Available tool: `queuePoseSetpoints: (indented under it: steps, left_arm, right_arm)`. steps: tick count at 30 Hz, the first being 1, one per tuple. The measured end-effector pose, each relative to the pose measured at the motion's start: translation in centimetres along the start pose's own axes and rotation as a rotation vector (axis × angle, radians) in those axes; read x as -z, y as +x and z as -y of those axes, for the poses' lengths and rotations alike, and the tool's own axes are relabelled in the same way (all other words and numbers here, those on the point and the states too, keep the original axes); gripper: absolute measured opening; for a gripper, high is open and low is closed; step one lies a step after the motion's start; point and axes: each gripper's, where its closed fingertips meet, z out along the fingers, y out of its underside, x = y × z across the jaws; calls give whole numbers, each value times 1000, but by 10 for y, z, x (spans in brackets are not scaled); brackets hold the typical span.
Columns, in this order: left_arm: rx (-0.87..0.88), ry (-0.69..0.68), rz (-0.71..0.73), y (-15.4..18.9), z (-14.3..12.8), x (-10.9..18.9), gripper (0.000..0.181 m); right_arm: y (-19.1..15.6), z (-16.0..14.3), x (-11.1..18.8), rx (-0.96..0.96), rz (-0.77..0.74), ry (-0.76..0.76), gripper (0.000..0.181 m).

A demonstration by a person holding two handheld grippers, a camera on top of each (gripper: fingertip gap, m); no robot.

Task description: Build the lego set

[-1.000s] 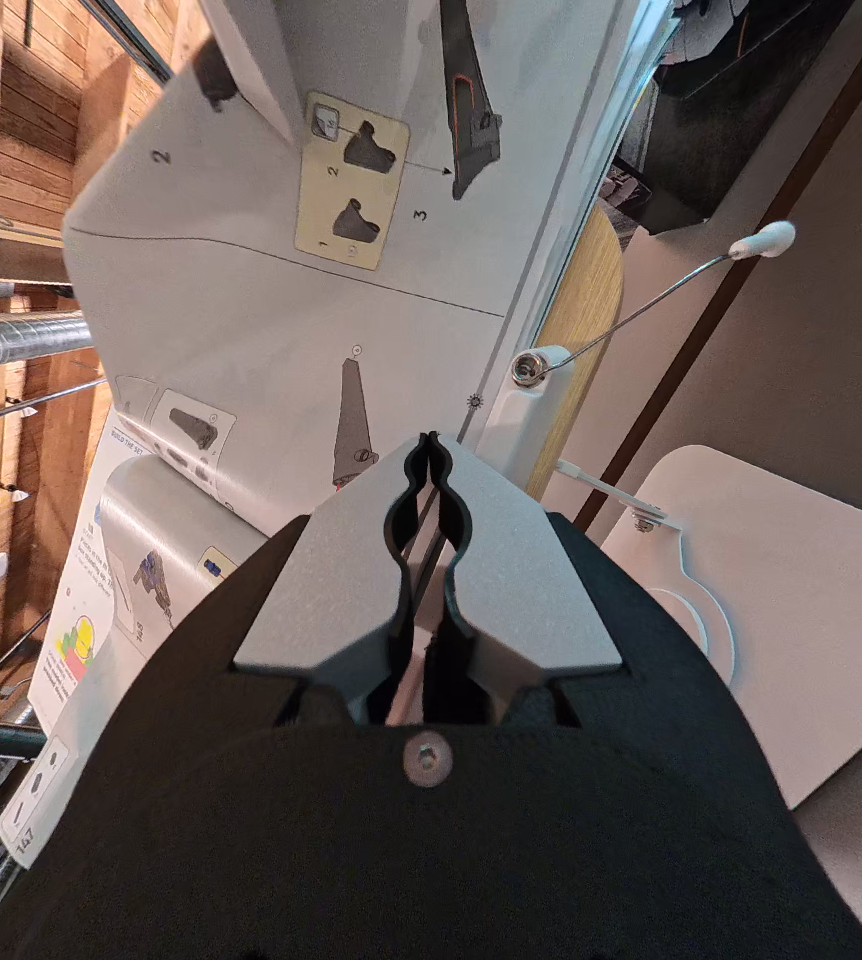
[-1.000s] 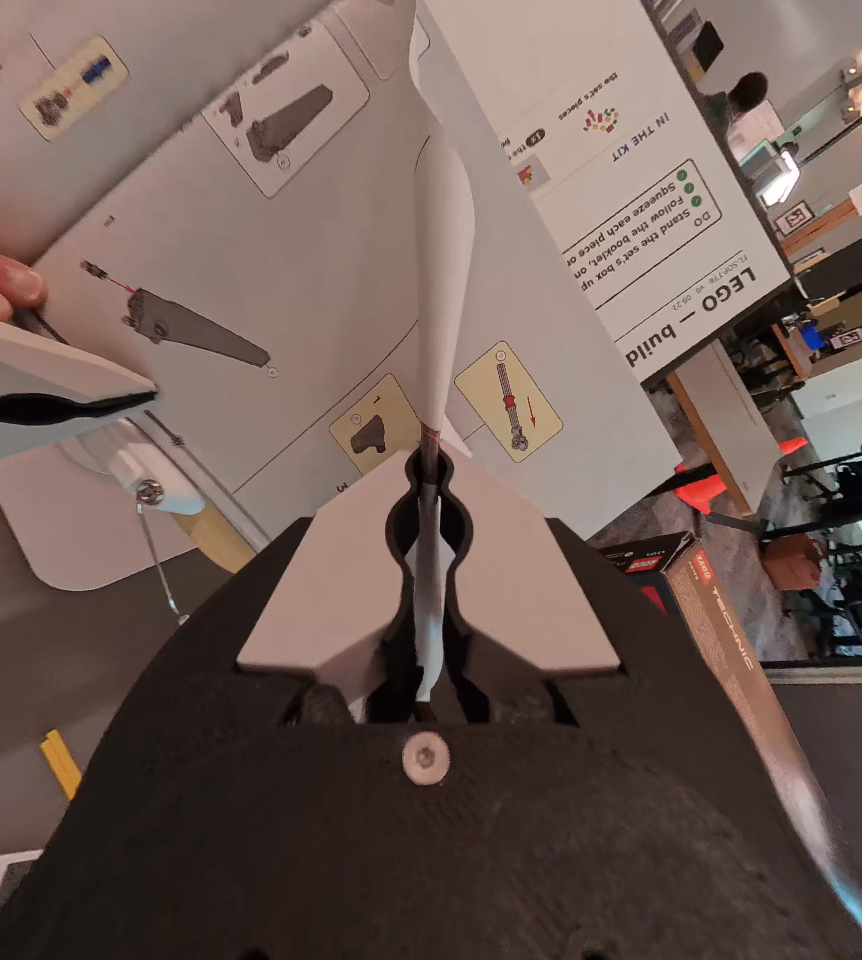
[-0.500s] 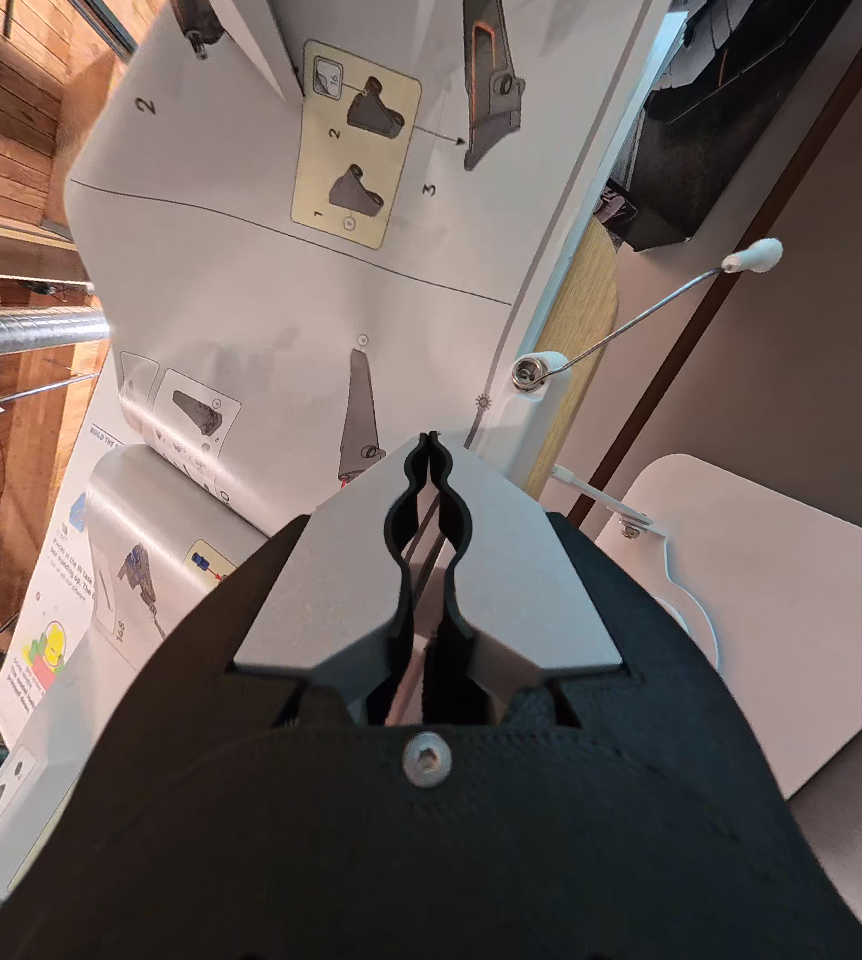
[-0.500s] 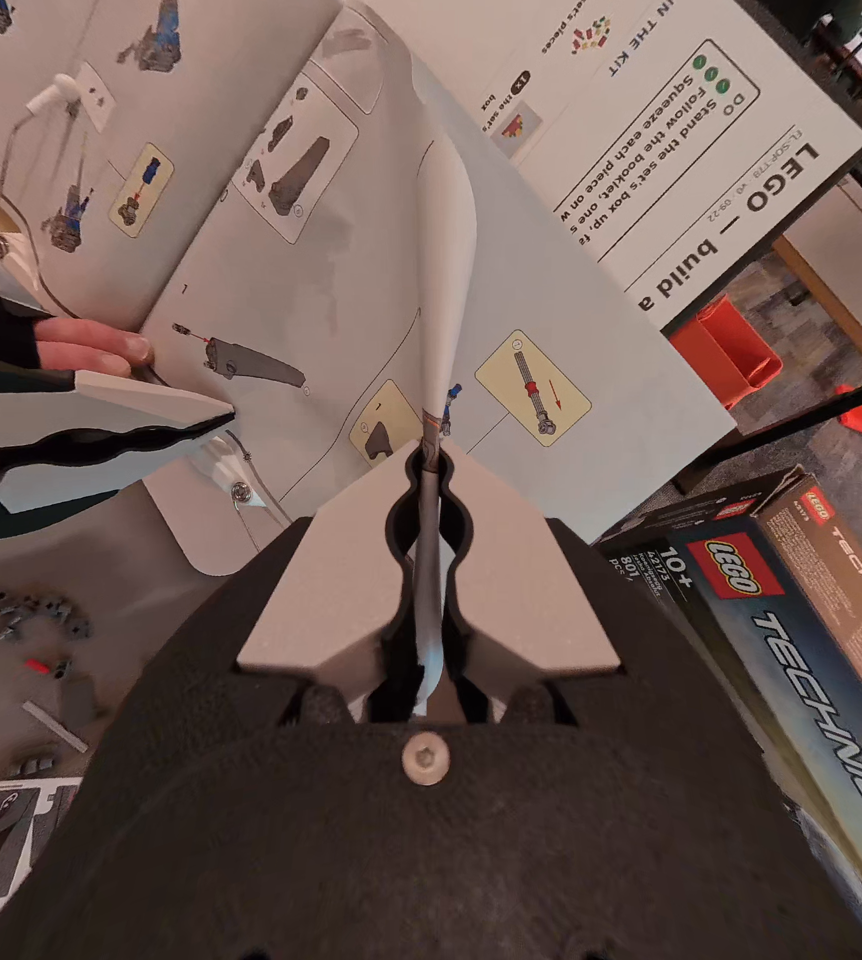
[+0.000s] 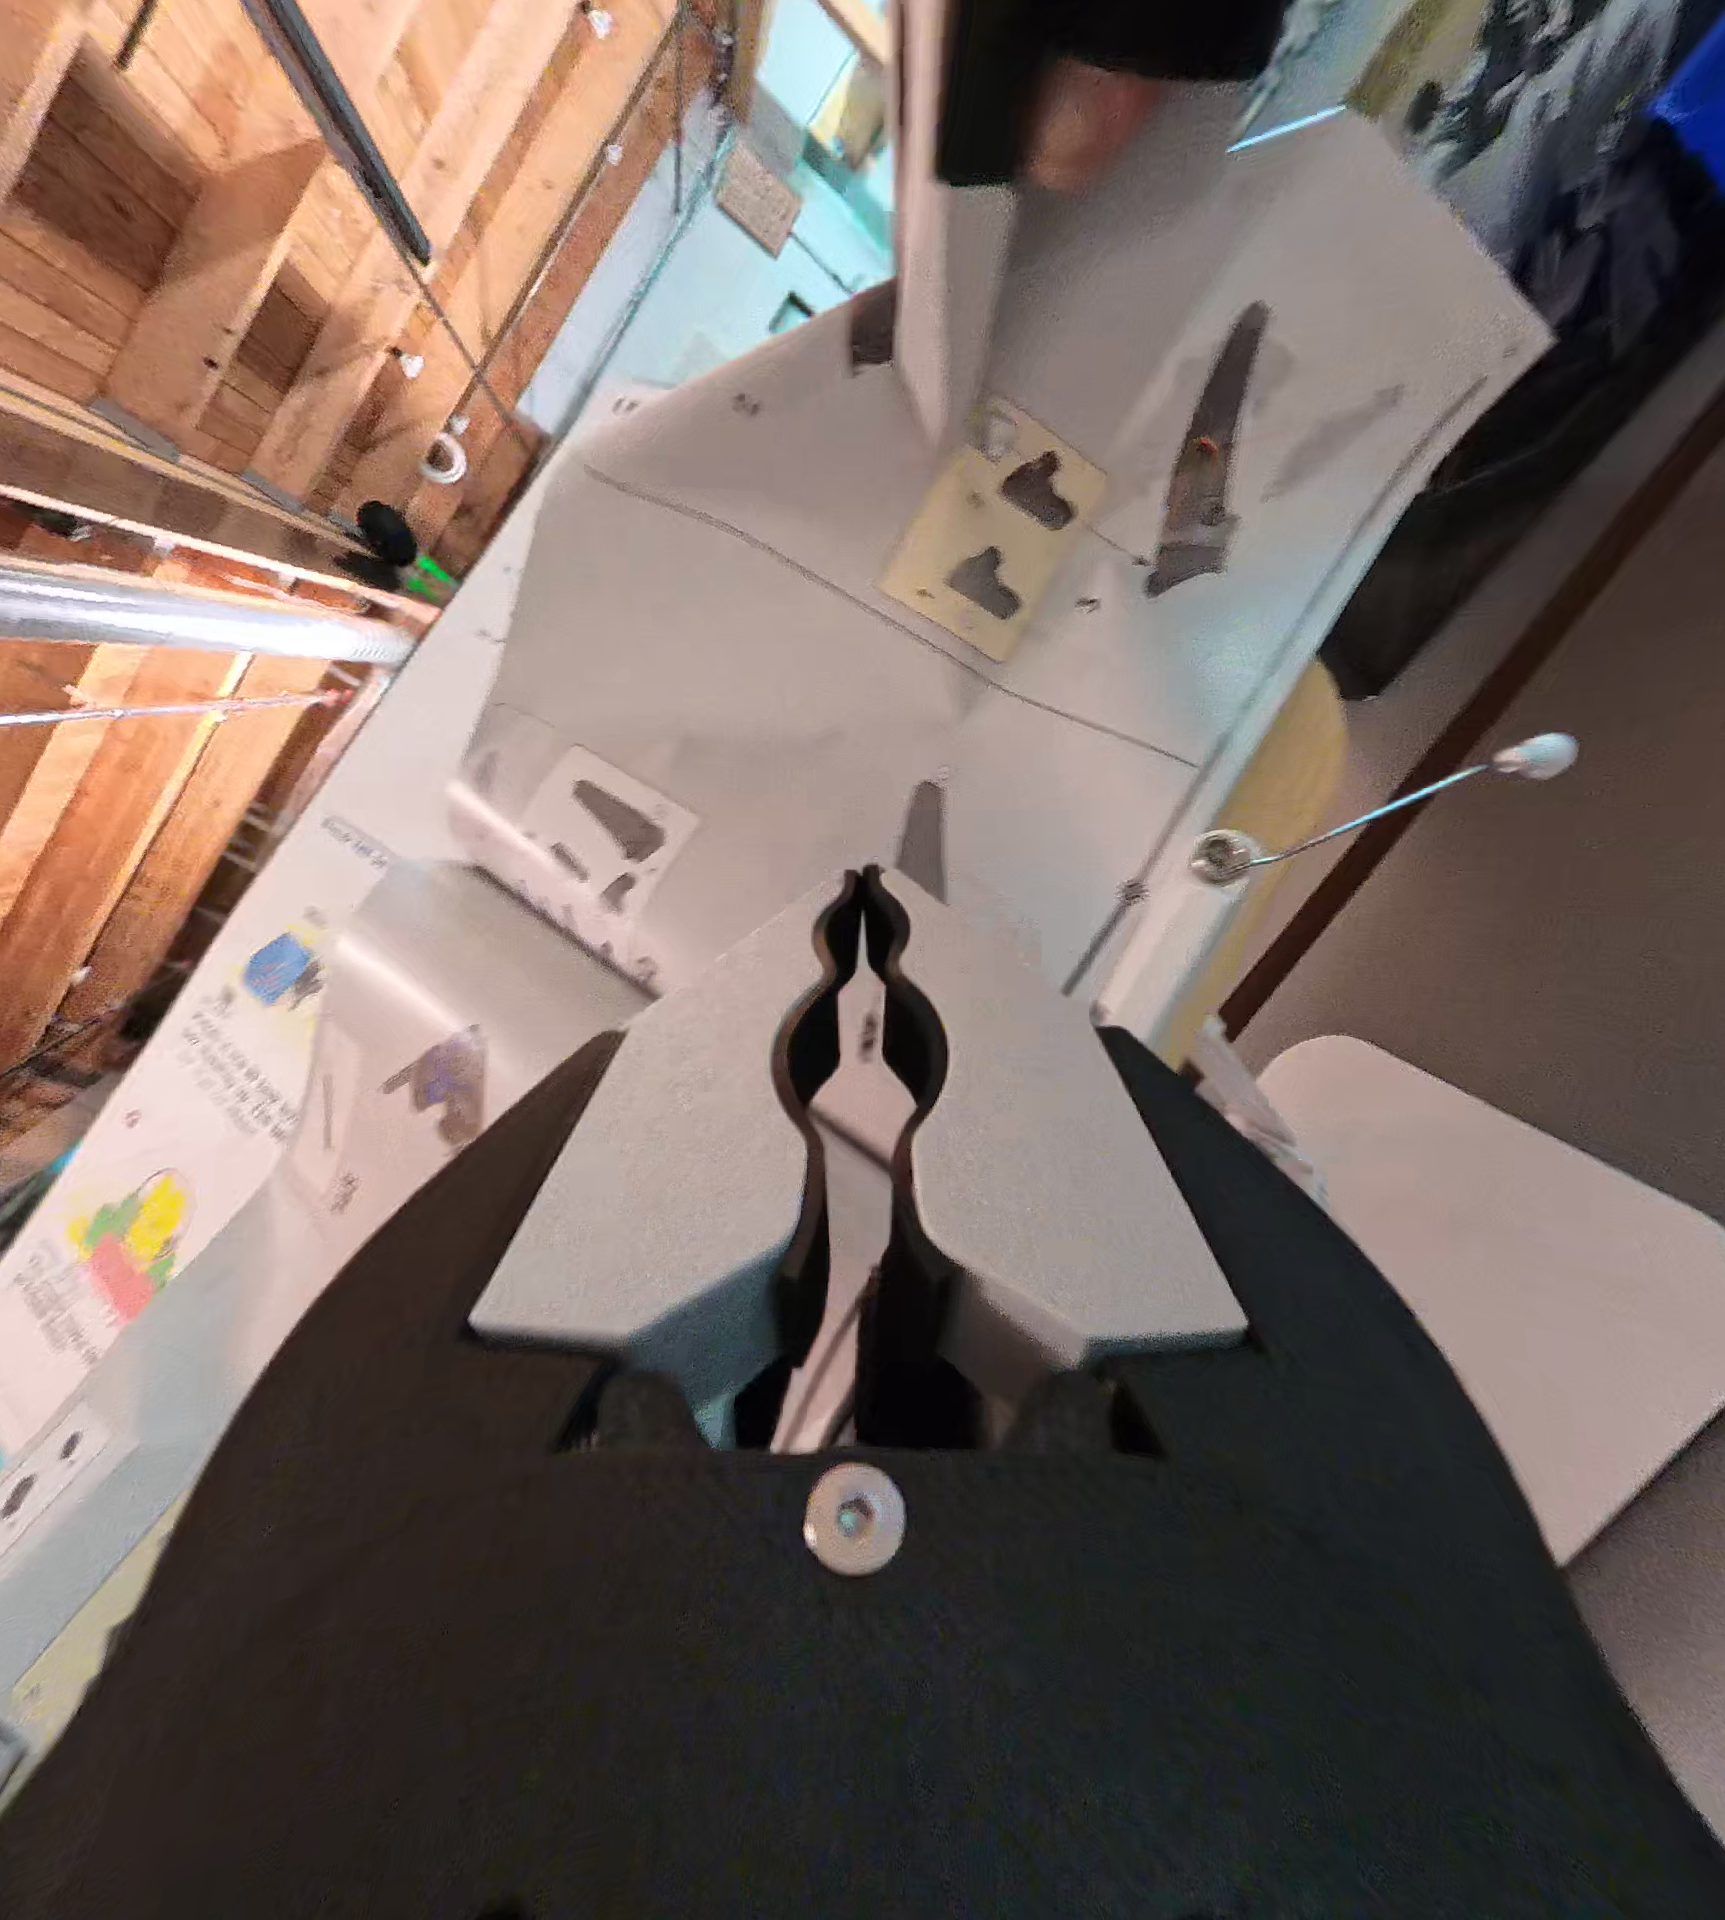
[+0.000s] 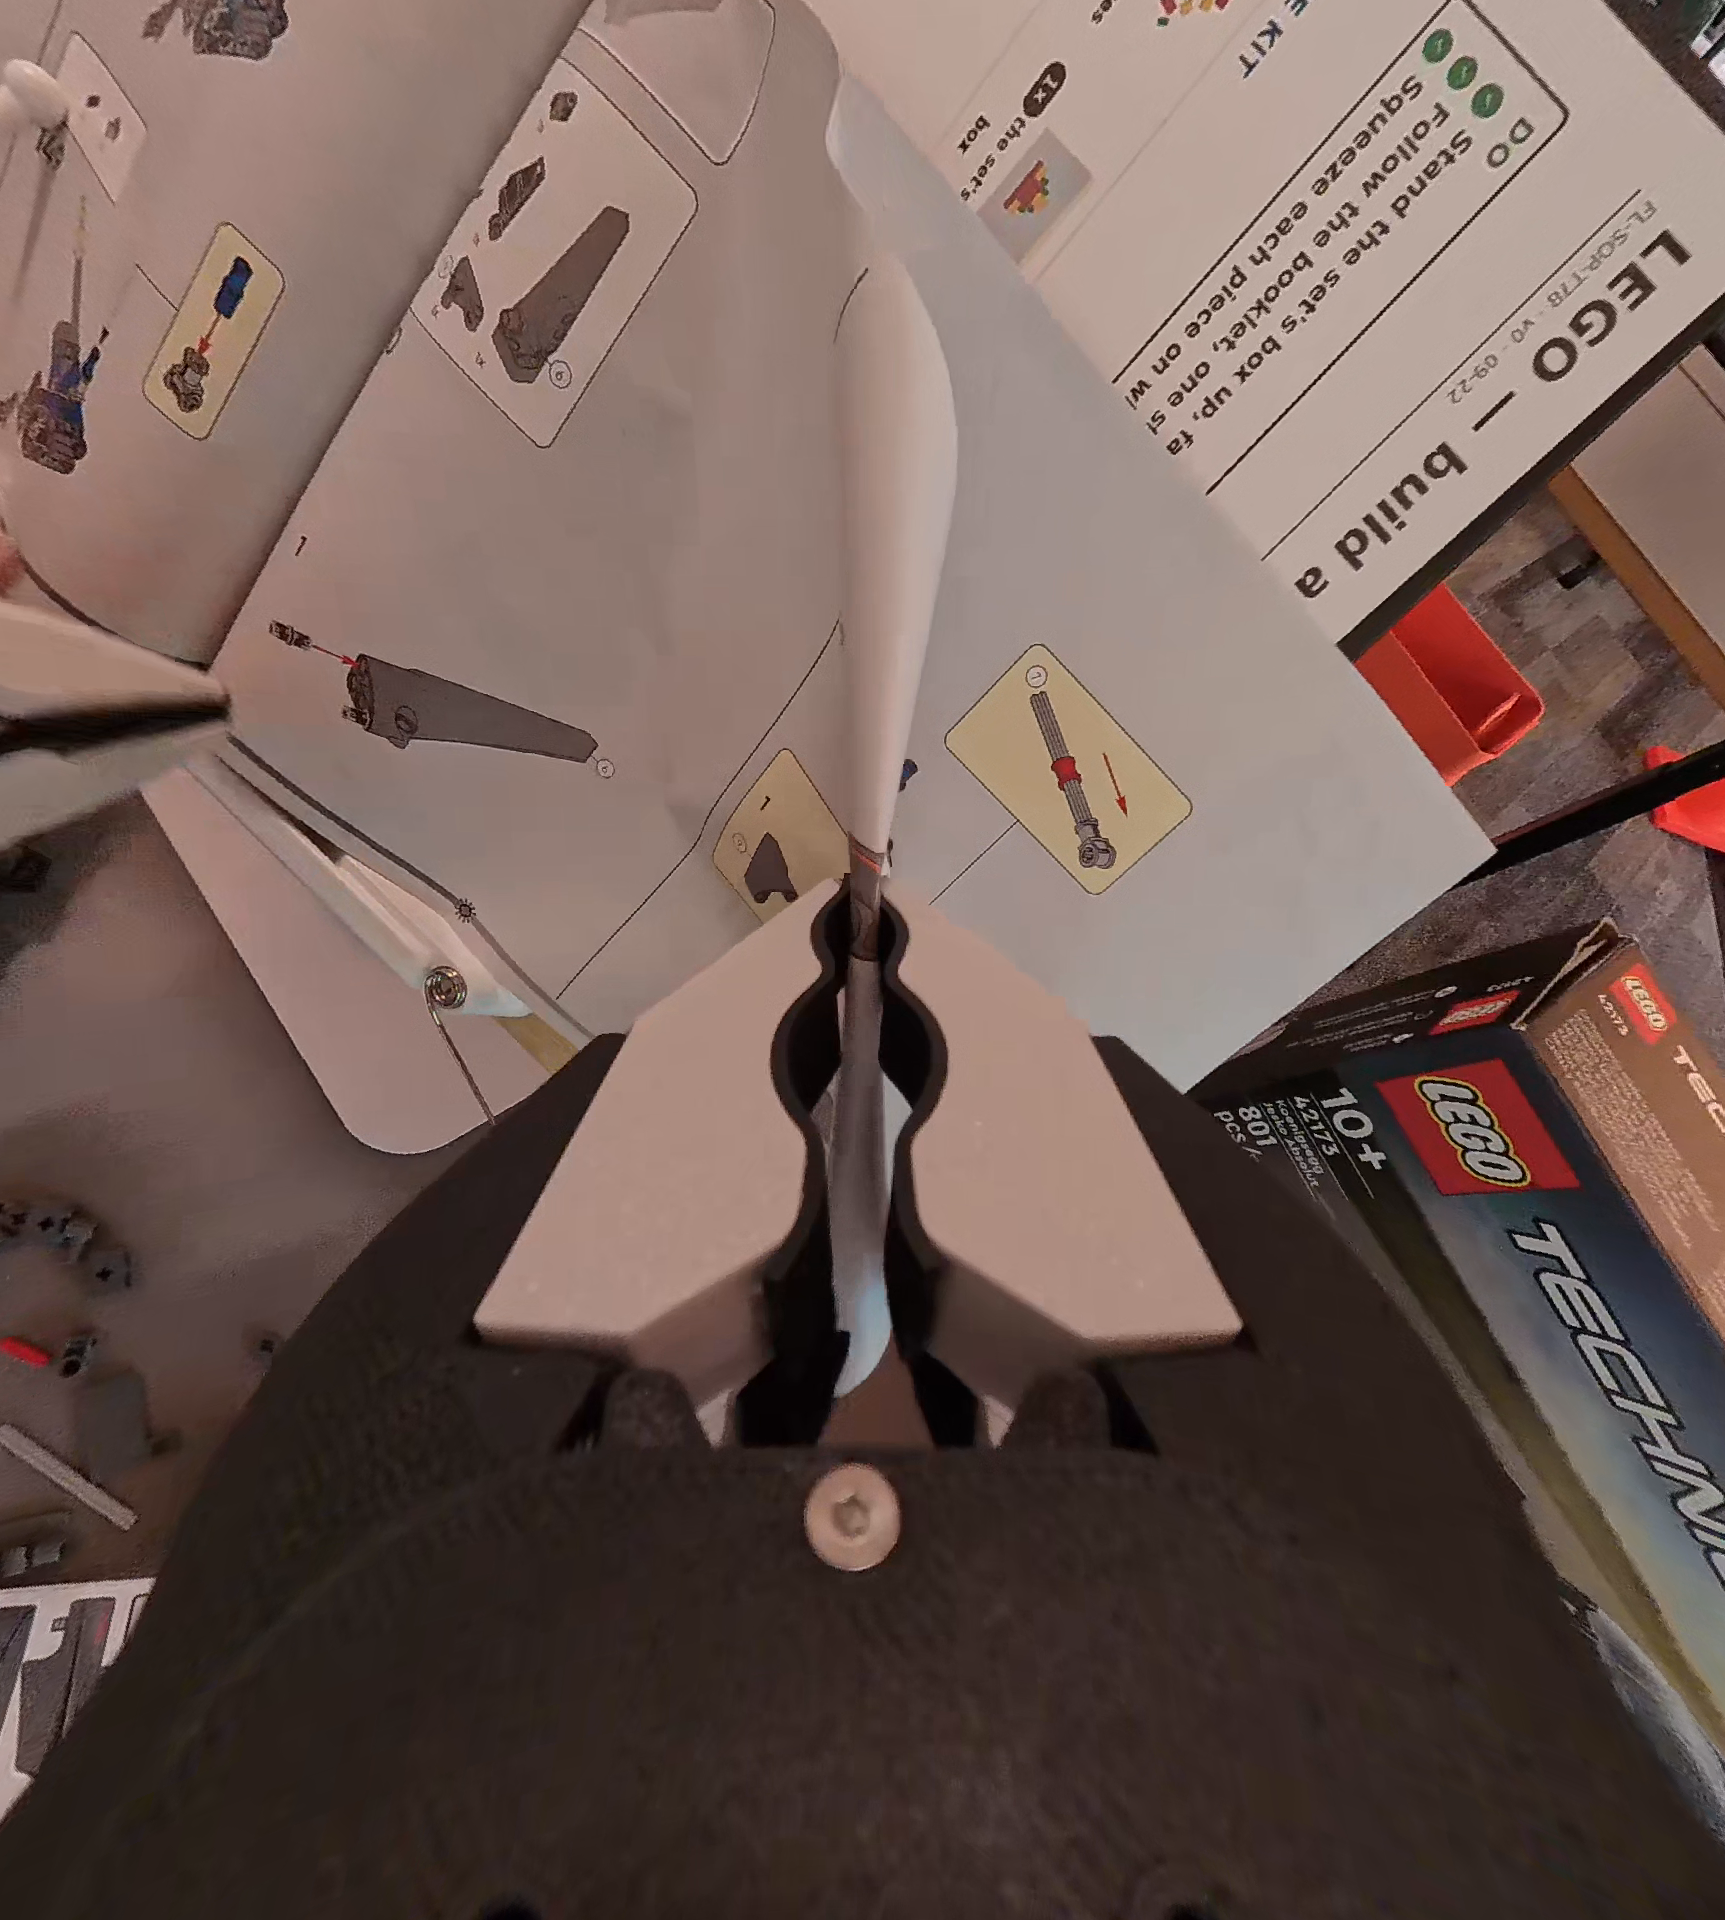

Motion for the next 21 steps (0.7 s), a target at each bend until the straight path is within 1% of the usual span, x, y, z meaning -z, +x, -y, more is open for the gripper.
queuePoseSetpoints:
  steps: [2,4,5,10,21]
  left_arm:
    - [6,-55,21,-6,-14,-4,0]
    - [-35,-172,29,-3,-41,-15,0]
    - [-68,-175,50,-2,-44,-18,0]
    - [-91,-281,47,0,-48,-17,0]
    - [-127,-290,53,5,-51,-21,0]
  right_arm:
    - [-1,0,0,-5,7,6,0]
    - [-1,0,0,-14,15,13,0]
    - [-1,0,1,-14,17,14,0]
    - [-2,-1,2,-10,20,9,0]
    - [-1,-1,4,-12,10,2,0]
